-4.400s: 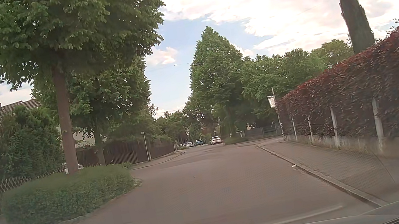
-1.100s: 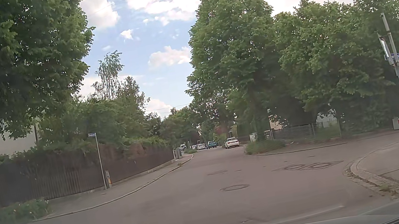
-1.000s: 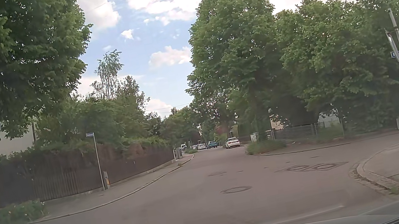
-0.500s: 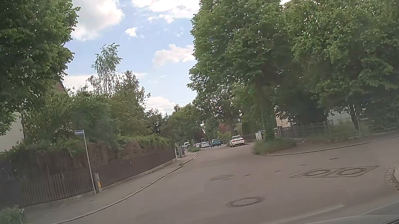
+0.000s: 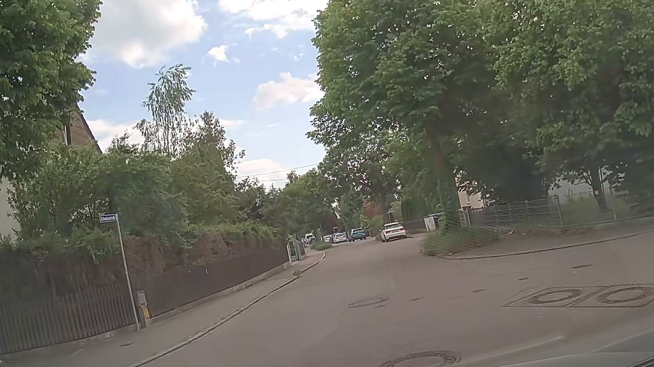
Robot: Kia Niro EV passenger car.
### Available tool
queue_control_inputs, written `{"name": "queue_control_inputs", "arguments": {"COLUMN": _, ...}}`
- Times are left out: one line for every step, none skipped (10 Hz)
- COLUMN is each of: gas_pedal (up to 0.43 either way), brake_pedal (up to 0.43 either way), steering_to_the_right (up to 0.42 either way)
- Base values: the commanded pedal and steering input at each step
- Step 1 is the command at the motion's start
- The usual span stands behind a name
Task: Follow the waypoints while adhering to traffic rules and regulations
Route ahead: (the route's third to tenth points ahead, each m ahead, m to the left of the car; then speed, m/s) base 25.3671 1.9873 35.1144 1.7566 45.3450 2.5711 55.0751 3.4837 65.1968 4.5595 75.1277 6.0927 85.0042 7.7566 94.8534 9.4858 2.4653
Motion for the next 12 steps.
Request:
{"name": "queue_control_inputs", "arguments": {"gas_pedal": 0.0, "brake_pedal": 0.201, "steering_to_the_right": -0.018}}
{"name": "queue_control_inputs", "arguments": {"gas_pedal": 0.0, "brake_pedal": 0.195, "steering_to_the_right": -0.018}}
{"name": "queue_control_inputs", "arguments": {"gas_pedal": 0.0, "brake_pedal": 0.189, "steering_to_the_right": -0.018}}
{"name": "queue_control_inputs", "arguments": {"gas_pedal": 0.0, "brake_pedal": 0.189, "steering_to_the_right": -0.018}}
{"name": "queue_control_inputs", "arguments": {"gas_pedal": 0.0, "brake_pedal": 0.177, "steering_to_the_right": -0.018}}
{"name": "queue_control_inputs", "arguments": {"gas_pedal": 0.0, "brake_pedal": 0.159, "steering_to_the_right": -0.018}}
{"name": "queue_control_inputs", "arguments": {"gas_pedal": 0.0, "brake_pedal": 0.159, "steering_to_the_right": -0.018}}
{"name": "queue_control_inputs", "arguments": {"gas_pedal": 0.0, "brake_pedal": 0.152, "steering_to_the_right": -0.018}}
{"name": "queue_control_inputs", "arguments": {"gas_pedal": 0.0, "brake_pedal": 0.146, "steering_to_the_right": -0.017}}
{"name": "queue_control_inputs", "arguments": {"gas_pedal": 0.0, "brake_pedal": 0.128, "steering_to_the_right": -0.01}}
{"name": "queue_control_inputs", "arguments": {"gas_pedal": 0.0, "brake_pedal": 0.104, "steering_to_the_right": -0.001}}
{"name": "queue_control_inputs", "arguments": {"gas_pedal": 0.0, "brake_pedal": 0.043, "steering_to_the_right": 0.003}}
